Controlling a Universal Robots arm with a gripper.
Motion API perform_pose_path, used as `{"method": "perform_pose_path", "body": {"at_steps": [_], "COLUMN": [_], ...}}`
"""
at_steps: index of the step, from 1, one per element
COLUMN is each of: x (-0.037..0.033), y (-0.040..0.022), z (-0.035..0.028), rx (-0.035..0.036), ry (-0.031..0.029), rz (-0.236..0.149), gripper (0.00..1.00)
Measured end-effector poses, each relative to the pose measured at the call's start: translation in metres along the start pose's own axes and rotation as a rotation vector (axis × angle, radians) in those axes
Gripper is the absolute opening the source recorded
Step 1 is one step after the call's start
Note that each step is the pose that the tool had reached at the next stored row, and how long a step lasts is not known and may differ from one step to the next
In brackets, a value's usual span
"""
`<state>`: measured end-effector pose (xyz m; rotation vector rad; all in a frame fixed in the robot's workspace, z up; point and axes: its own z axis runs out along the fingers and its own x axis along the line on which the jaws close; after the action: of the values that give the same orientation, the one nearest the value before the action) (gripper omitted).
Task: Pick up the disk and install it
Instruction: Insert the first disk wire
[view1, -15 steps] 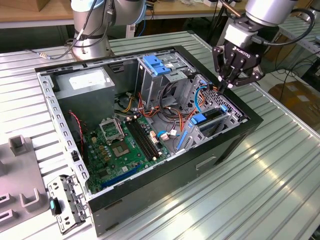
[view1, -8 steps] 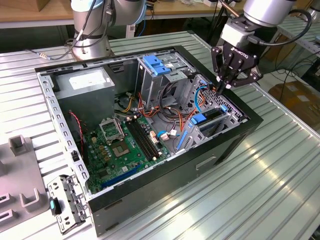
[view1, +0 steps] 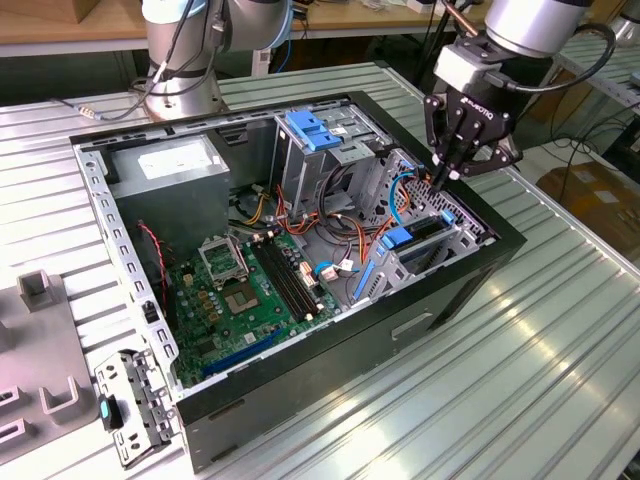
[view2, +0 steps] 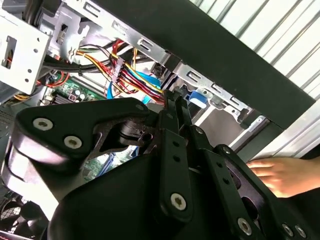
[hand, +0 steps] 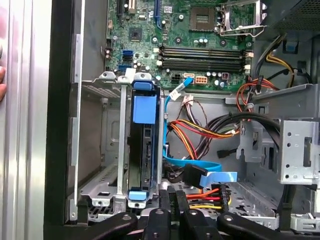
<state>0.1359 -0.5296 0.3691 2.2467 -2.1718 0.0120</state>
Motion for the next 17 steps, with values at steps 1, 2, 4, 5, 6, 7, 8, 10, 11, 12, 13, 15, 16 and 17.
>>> {"method": "perform_pose_path", "body": {"at_steps": [1,2,4,5,6,7,8,10,11,12,13,15,16,17], "x": [0.0000,-0.0001,-0.0003,-0.0003,0.0001,0.0015,0.0042,0.0082,0.0104,0.0122,0.0149,0.0174,0.0174,0.0175], "y": [0.0013,0.0031,0.0064,0.0078,0.0088,0.0094,0.0107,0.0122,0.0127,0.0131,0.0136,0.0149,0.0149,0.0150], "z": [0.0019,0.0036,0.0072,0.0086,0.0098,0.0101,0.0105,0.0108,0.0109,0.0110,0.0111,0.0126,0.0133,0.0143], "rx": [0.0000,0.0000,0.0000,-0.0001,-0.0001,-0.0001,-0.0001,-0.0001,-0.0001,-0.0001,-0.0001,-0.0001,-0.0003,-0.0006], "ry": [-0.0001,0.0001,0.0000,0.0001,-0.0002,0.0002,0.0000,0.0000,0.0000,-0.0002,0.0000,0.0000,0.0004,0.0001], "rz": [0.001,0.002,0.004,0.005,0.007,0.007,0.007,0.007,0.007,0.007,0.007,0.009,0.021,0.034], "gripper": [0.16,0.16,0.16,0.16,0.16,0.16,0.16,0.16,0.16,0.16,0.16,0.16,0.16,0.16]}}
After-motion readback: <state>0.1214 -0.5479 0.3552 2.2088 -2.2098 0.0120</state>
